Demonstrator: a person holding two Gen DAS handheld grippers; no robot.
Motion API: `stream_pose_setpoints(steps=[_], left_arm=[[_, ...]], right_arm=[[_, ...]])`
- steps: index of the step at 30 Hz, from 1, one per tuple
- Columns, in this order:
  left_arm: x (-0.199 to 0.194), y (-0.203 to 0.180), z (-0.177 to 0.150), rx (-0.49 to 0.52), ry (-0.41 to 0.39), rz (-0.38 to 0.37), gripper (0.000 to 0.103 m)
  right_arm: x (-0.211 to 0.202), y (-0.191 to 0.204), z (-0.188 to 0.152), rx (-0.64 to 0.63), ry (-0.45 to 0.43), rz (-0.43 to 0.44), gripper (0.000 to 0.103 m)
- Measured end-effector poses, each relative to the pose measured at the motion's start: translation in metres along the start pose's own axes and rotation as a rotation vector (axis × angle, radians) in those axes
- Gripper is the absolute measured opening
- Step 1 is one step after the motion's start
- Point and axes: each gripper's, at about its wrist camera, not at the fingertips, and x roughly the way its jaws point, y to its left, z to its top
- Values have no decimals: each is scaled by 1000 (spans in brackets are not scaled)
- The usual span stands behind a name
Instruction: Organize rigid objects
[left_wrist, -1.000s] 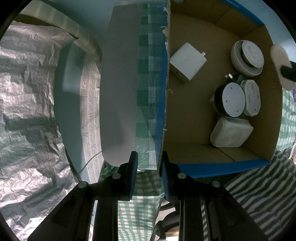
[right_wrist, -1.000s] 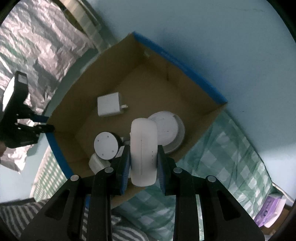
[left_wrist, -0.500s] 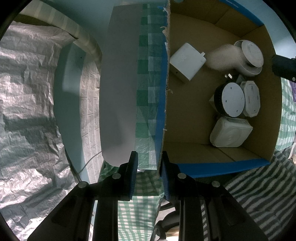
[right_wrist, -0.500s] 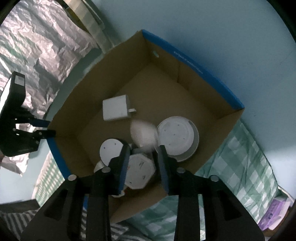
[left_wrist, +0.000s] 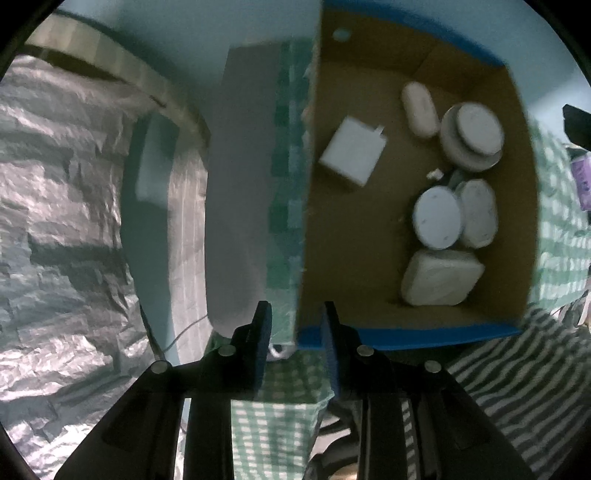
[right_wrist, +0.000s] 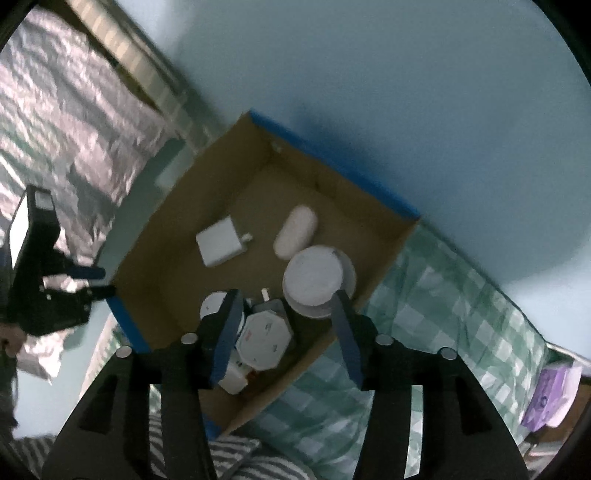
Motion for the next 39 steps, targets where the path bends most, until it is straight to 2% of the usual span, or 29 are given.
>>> stream_pose_setpoints(steps=[2, 4, 6, 10, 16, 25, 32, 39], left_arm=[[-16, -7, 0, -10, -41, -7, 30], [-32, -15, 0, -20, -89, 6, 53], [-47, -21, -2, -41, -140, 35, 67], [-75, -37, -6, -72, -230, 64, 78], [-120, -68, -15, -43, -357, 100, 93], [-162, -75, -33, -58, -511, 205, 101], [-182, -86, -43, -98, -585, 143, 101], [-191, -95, -43, -79, -633, 154, 101]], right_arm=[[-13, -3, 1, 26, -27, -10, 60], [-26, -6, 2, 46, -54, -14, 61], [-39, -8, 2, 67, -81, -13, 64], [-67, -12, 1, 104, -143, -14, 68], [-103, -14, -5, 139, -217, -27, 70], [-160, -8, -18, 166, -365, -104, 77], [-188, 0, -29, 181, -471, -177, 77], [-191, -3, -30, 191, -479, -171, 77]])
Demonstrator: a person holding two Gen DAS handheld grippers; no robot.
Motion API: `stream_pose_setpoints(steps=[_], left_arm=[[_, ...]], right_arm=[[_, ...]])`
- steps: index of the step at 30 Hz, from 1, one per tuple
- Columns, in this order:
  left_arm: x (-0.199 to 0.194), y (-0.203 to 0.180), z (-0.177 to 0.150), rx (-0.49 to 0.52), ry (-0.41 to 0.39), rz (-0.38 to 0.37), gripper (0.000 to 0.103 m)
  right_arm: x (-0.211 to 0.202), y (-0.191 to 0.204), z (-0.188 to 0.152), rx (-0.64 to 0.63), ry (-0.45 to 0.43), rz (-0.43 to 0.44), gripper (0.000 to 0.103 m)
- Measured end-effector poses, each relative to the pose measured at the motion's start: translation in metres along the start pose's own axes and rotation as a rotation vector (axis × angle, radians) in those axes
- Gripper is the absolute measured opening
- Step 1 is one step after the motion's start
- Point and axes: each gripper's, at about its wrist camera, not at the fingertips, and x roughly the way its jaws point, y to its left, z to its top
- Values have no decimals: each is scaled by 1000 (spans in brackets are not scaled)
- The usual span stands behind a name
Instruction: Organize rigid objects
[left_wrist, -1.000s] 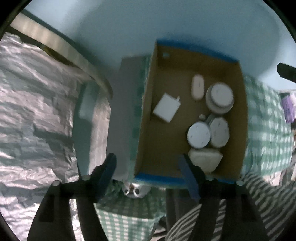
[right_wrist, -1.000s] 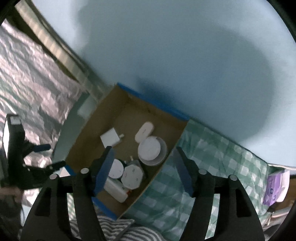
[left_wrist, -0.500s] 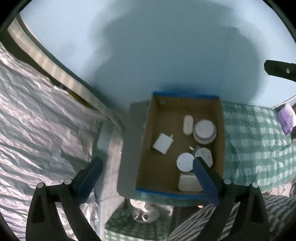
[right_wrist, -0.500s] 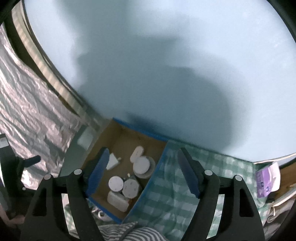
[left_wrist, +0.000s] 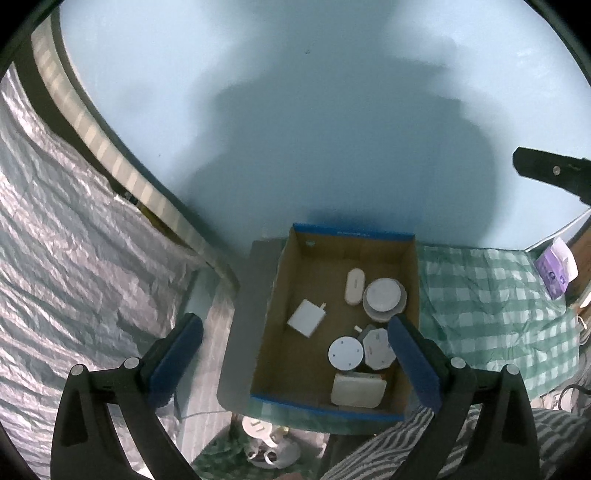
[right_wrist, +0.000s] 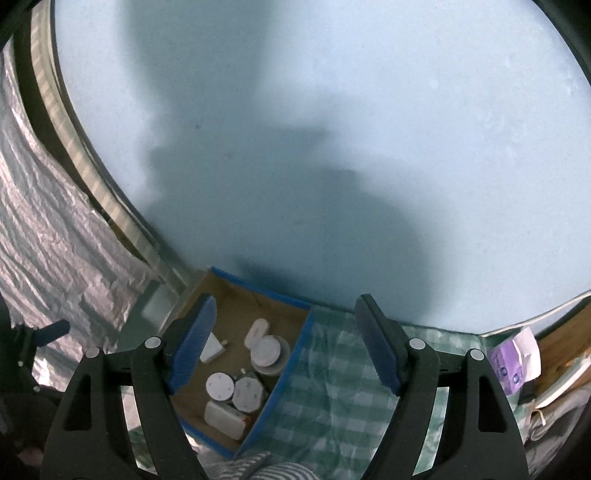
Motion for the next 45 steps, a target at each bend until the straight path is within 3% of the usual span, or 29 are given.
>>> stream_pose_setpoints(steps=[45], left_arm=[[-1, -10, 0, 8, 37, -15, 101]], right_arm=[[4, -4, -9, 27, 48, 24, 77]])
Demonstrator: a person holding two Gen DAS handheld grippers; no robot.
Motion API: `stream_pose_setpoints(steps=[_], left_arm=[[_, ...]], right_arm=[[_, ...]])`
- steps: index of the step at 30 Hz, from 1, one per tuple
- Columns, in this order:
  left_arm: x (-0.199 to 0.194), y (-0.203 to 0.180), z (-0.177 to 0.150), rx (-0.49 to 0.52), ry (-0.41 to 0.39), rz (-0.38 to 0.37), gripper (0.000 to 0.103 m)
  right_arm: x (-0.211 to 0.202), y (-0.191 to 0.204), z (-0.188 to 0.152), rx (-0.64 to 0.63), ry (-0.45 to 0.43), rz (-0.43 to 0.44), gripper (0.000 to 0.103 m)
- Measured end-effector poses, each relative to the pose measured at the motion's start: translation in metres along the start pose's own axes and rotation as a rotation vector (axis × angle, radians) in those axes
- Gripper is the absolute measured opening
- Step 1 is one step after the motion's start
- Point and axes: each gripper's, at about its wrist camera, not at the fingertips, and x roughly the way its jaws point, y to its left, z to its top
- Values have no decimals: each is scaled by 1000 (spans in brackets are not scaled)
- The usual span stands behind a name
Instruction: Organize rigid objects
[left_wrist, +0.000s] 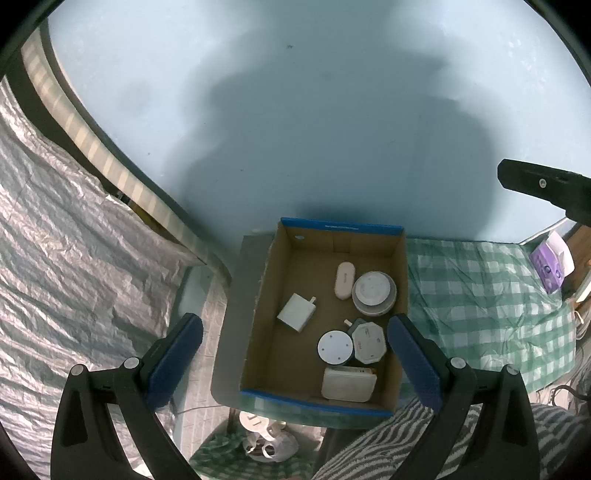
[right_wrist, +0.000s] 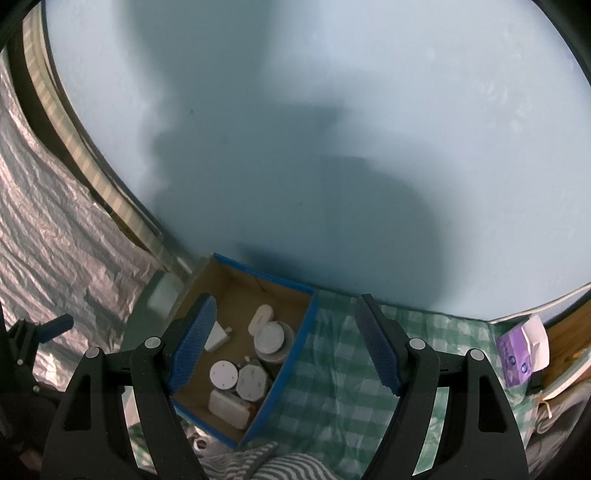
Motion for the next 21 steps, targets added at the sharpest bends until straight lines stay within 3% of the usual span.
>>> stream_pose_setpoints(steps=[21], left_arm=[[-1, -3, -2, 5, 5, 3, 101]], right_arm=[[-2, 3, -3, 0, 7, 5, 77]])
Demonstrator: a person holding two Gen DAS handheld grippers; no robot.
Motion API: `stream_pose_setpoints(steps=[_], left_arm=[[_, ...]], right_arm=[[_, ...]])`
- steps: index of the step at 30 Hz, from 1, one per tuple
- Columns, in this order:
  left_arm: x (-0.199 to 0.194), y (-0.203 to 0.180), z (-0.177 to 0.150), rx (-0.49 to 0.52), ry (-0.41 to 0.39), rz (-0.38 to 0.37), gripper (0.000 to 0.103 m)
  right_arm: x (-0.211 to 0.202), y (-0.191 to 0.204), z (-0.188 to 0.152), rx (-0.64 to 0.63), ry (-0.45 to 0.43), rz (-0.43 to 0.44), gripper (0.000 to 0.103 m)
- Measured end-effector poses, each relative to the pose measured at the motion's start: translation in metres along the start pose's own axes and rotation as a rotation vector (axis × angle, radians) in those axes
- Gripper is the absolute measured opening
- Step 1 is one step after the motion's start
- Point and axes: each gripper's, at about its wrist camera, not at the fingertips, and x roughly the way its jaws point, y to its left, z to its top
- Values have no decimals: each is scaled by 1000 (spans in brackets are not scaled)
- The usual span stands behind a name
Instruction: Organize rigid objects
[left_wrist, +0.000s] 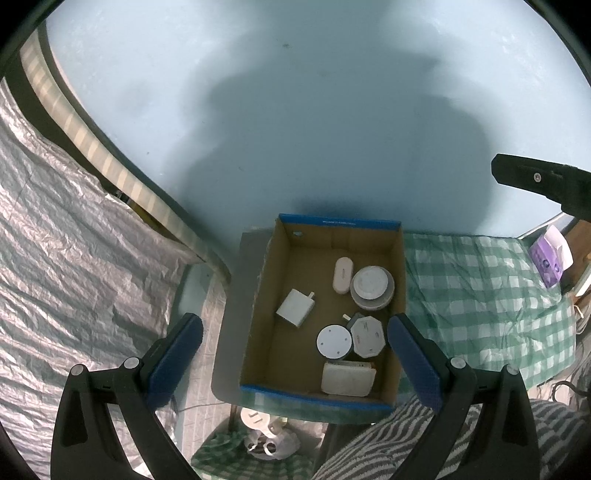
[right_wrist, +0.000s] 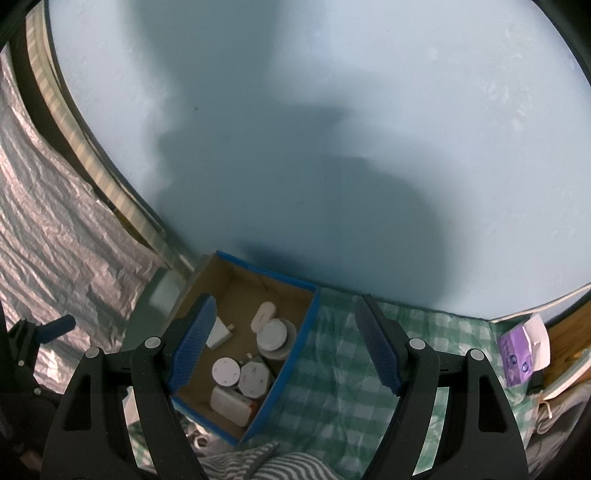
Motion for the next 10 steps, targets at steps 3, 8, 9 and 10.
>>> stream_pose_setpoints(steps=[3, 8, 9, 10], left_arm=[[-1, 0, -2, 1, 2, -1, 101], [-1, -1, -3, 1, 5, -1, 101], [-2, -1, -3, -1, 8, 0, 101], [-1, -2, -3, -1, 10, 0, 101]], right_arm=[[0, 0, 0, 0, 4, 1, 77], [0, 0, -1, 3, 5, 6, 77], [0, 0, 0, 2, 6, 6, 77], [0, 0, 0, 0, 8, 5, 77]])
